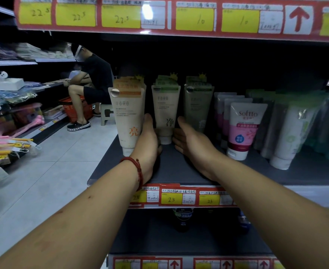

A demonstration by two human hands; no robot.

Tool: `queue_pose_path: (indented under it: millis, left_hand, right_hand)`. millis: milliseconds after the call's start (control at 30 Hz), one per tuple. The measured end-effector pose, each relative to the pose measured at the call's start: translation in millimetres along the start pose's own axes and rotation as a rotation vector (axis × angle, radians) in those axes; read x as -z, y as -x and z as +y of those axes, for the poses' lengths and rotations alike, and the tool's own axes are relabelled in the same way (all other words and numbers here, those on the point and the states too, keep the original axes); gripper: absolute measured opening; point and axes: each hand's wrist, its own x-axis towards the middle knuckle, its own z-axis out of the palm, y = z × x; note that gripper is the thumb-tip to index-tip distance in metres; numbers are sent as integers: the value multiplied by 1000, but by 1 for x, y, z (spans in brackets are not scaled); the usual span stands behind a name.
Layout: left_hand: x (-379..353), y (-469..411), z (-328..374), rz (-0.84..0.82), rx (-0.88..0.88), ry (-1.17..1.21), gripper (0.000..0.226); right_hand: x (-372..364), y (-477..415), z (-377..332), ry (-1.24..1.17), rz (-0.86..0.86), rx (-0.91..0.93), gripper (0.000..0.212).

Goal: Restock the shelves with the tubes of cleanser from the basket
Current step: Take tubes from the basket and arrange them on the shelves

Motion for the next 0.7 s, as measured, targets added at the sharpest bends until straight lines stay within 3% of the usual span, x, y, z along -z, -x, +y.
queue_pose_path:
  millis: [133, 267, 333, 433, 467, 567, 633, 700]
  left_hand:
    - [1, 2, 1, -14, 8, 13, 70]
    - [-1, 6, 3, -1, 7, -3, 87]
    - [1, 6, 3, 18, 39, -34, 103]
    - [2, 9, 4, -11, 44, -178, 125]
    - [1, 18, 9, -12, 60, -194, 121]
    - [6, 53, 29, -62, 68, -221, 80]
    - [17, 73, 37, -101, 15, -298, 75]
    - [40, 85, 40, -37, -101, -296, 68]
  right_hand:
    - [-2, 2, -2, 33, 22, 4, 62]
    - [-6, 3, -1, 144, 97, 35, 93]
    - [-8, 8, -6, 81, 123, 36, 85]
    - [-8, 18, -14, -44, 131, 30, 41]
    - [-7, 19, -15, -64, 132, 25, 38]
    - [-10, 26, -17, -140, 127, 4, 53]
    - [-16, 32, -18, -154, 106, 6, 60]
    - [-25, 39, -19, -119, 123, 12, 61]
